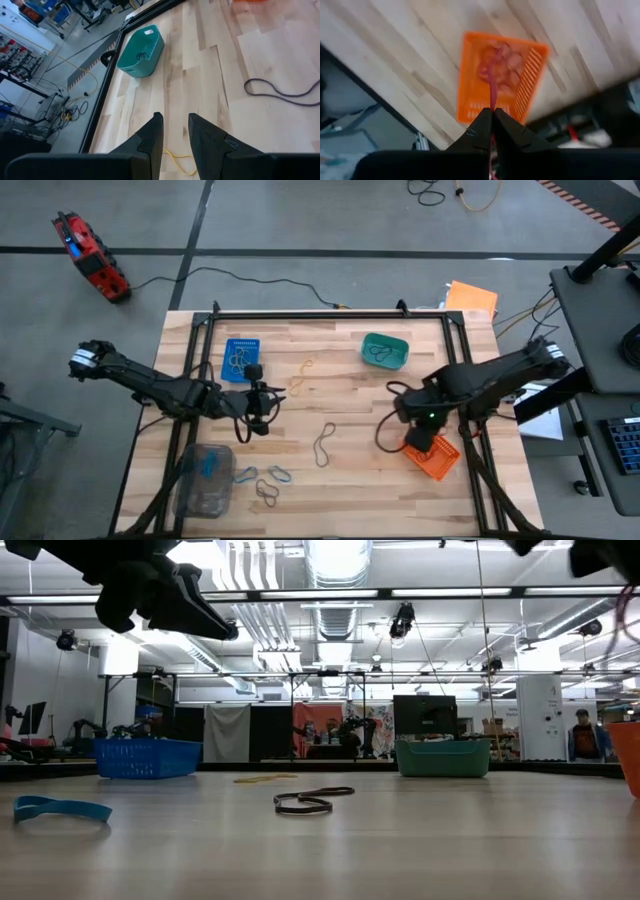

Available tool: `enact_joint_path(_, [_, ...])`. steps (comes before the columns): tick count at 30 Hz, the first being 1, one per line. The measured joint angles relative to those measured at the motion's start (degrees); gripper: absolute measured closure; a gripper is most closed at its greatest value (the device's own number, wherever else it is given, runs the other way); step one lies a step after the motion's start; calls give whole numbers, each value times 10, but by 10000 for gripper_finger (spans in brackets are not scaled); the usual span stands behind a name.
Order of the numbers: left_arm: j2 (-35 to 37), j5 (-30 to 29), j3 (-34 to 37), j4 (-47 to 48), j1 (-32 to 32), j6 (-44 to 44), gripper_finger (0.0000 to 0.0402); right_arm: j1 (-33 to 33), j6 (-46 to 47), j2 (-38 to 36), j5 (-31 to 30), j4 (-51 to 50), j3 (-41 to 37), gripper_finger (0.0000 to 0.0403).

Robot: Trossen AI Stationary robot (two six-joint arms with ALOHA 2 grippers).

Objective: Sort rubber bands into baskets
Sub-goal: Put the red rubberband into the orange bin, then put the yellow rubberband into the blue bin

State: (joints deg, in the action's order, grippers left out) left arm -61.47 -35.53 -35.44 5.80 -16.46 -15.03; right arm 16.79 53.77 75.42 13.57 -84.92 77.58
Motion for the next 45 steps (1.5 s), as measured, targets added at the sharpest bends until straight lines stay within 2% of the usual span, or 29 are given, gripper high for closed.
enact_joint_path(6, [0, 0, 0, 0, 6, -4, 326, 16, 111, -31, -1, -50, -7, 394])
enact_joint_path(10, [0, 0, 0, 0, 9, -4, 326, 23, 138, -30, 2, -51, -23, 394])
enact_joint_path(18, [0, 0, 0, 2, 9, -3, 326, 25, 123, 7, 4, -35, -61, 394])
enact_joint_path(26, [0, 0, 0, 2, 9, 4, 326, 25, 57, 49, 4, 82, -97, 394])
enact_joint_path(34, [0, 0, 0, 2, 9, 5, 326, 24, 43, 69, 14, 81, -113, 392])
enact_joint_path(39, [0, 0, 0, 2, 9, 5, 326, 24, 64, 68, 13, 81, -114, 375])
enact_joint_path(45, [0, 0, 0, 2, 9, 0, 326, 24, 78, 68, 10, 81, -114, 333])
